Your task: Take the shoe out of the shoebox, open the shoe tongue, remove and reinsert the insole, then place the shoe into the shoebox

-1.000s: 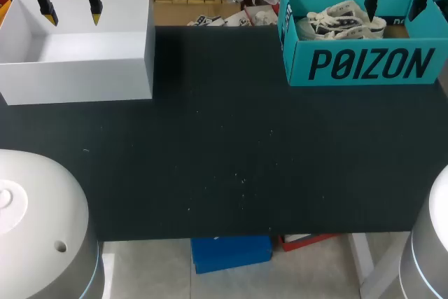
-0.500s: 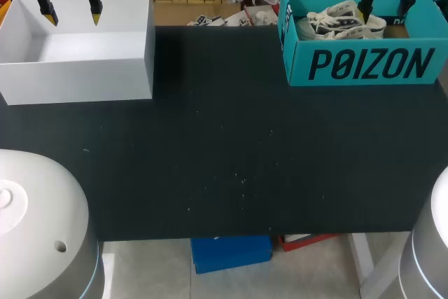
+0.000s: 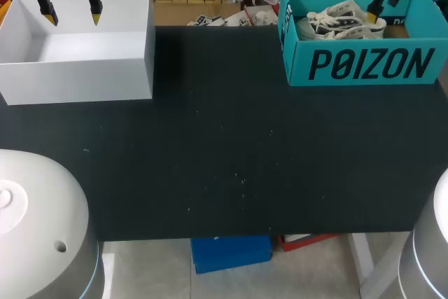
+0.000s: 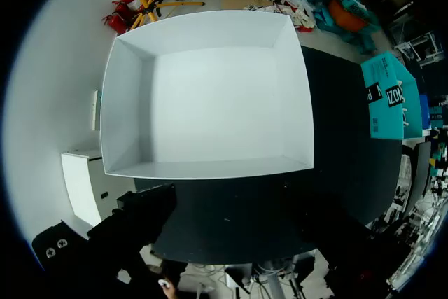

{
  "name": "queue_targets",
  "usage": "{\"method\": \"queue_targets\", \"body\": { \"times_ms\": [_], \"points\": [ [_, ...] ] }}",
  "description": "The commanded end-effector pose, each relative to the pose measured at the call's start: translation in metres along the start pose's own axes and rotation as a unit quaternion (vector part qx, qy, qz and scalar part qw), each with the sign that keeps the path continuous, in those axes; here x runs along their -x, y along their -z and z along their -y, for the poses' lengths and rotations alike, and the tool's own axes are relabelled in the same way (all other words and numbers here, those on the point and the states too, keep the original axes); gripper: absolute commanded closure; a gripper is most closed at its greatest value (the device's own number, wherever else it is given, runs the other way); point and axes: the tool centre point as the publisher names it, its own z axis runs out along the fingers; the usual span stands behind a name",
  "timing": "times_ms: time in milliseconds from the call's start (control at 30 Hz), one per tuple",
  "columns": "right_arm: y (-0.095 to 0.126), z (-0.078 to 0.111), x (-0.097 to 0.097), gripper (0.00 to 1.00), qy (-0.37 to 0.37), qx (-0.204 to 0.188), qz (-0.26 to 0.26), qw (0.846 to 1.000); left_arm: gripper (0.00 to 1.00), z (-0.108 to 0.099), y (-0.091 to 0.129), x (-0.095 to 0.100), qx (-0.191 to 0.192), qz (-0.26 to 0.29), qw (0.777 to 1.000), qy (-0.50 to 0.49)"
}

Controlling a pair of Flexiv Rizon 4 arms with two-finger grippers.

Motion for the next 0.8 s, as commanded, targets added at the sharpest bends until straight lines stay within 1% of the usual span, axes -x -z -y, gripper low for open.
{"method": "queue_targets", "body": {
  "times_ms": [33, 633, 667, 733, 800],
  "points": [
    [0.0, 0.003, -0.002, 0.0, 0.015, 0.003, 0.003, 1.0, 0.0, 0.0, 0.0, 0.0, 0.0, 0.0, 1.0, 0.0],
    [0.0, 0.003, -0.002, 0.0, 0.015, 0.003, 0.003, 1.0, 0.0, 0.0, 0.0, 0.0, 0.0, 0.0, 1.0, 0.0],
    [0.002, 0.0, -0.003, 0.0, 0.029, 0.003, 0.008, 1.0, 0.0, 0.0, 0.0, 0.0, 0.0, 0.0, 1.0, 0.0],
    [0.007, -0.006, -0.004, 0.0, 0.059, 0.026, 0.001, 0.998, 0.0, 0.0, 0.0, 0.0, 0.0, 0.0, 1.0, 0.0],
    [0.009, -0.012, -0.005, 0.0, 0.082, 0.028, 0.005, 0.996, 0.0, 0.0, 0.0, 0.0, 0.0, 0.0, 1.0, 0.0]
  ]
}}
